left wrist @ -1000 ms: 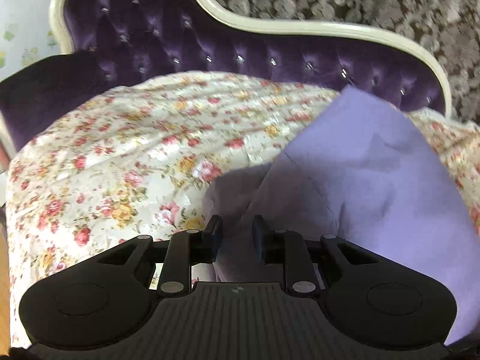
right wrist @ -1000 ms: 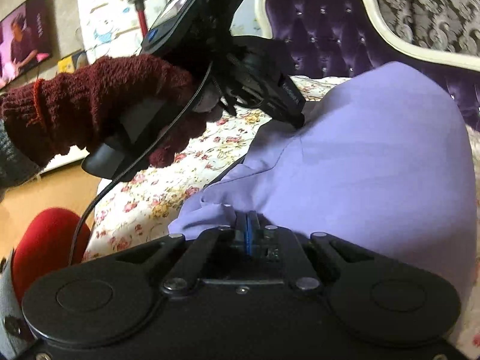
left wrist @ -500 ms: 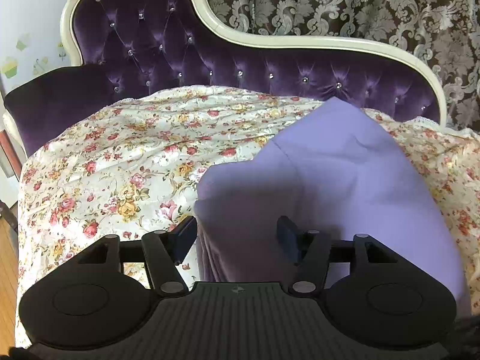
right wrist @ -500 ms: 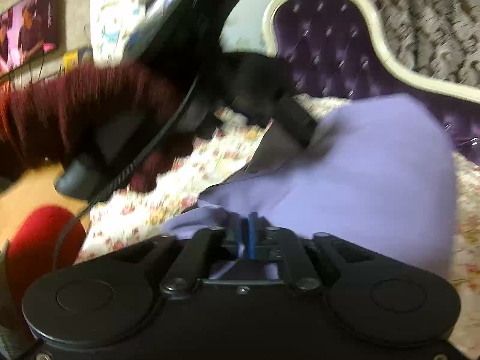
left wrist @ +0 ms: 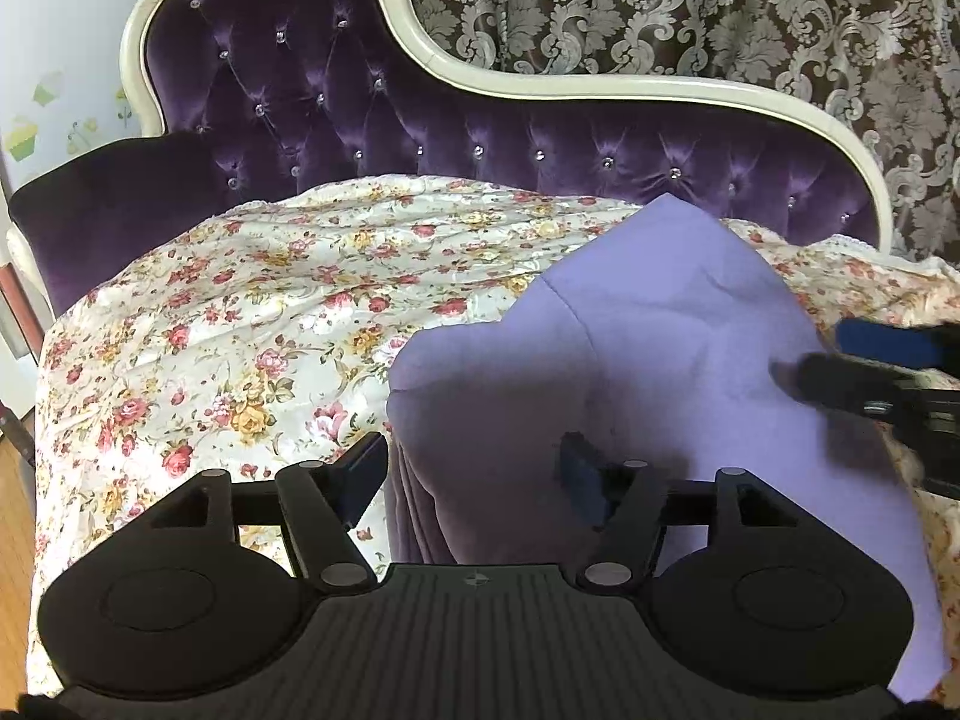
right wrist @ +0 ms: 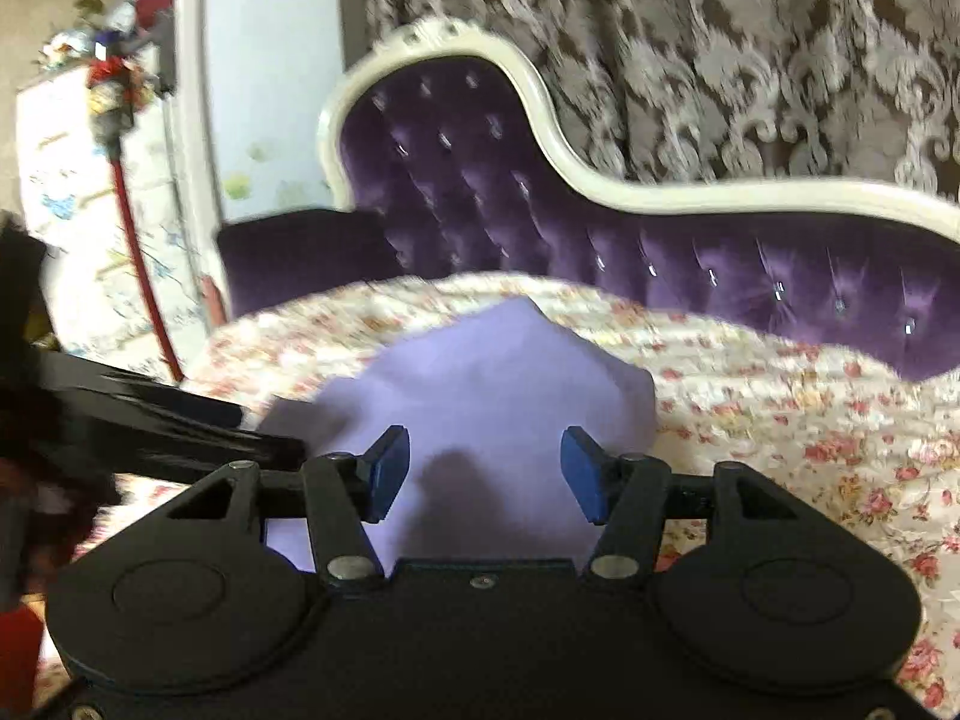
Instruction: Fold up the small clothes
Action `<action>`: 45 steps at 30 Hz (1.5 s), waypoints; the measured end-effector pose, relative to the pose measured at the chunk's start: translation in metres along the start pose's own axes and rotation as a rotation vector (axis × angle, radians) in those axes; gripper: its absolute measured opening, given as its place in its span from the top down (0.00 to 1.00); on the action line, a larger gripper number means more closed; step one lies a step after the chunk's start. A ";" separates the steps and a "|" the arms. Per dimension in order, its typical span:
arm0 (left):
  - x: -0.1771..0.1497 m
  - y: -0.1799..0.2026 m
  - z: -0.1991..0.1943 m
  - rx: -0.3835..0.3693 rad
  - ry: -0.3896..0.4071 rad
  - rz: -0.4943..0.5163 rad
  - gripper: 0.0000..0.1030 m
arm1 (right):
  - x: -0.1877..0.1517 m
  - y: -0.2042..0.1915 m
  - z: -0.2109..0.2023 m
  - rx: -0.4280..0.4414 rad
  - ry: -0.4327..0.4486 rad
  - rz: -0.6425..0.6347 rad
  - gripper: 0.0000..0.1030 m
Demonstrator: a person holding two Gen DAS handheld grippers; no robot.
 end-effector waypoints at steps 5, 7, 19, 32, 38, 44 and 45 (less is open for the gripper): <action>-0.003 0.000 0.010 0.011 -0.016 0.003 0.36 | -0.014 -0.001 0.043 -0.065 -0.099 -0.019 0.39; -0.005 0.001 0.017 0.019 -0.021 0.007 0.35 | -0.016 0.001 0.053 -0.060 -0.152 -0.015 0.39; -0.011 -0.003 0.011 0.038 -0.008 -0.021 0.27 | -0.016 0.009 0.050 -0.053 -0.131 -0.026 0.38; -0.029 0.000 -0.028 0.064 -0.012 -0.069 0.23 | -0.020 0.031 0.005 0.029 -0.123 0.140 0.04; -0.042 0.008 -0.048 0.025 -0.002 -0.106 0.06 | -0.031 0.037 -0.011 0.095 -0.147 0.215 0.00; -0.066 0.014 -0.065 -0.014 -0.012 -0.141 0.06 | -0.050 0.035 -0.012 0.178 -0.217 0.284 0.00; -0.071 0.015 -0.068 -0.019 -0.015 -0.150 0.06 | -0.053 0.035 -0.013 0.181 -0.232 0.296 0.00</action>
Point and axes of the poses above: each gripper's, at about its wrist camera, not at the fingertips, and z roughly the way its jaws point, y to its right, x to its top, the point moved 10 cm from there along z, roughly the way its jaws point, and after that the axes turned 15 degrees about -y, right-handed, at the moved point
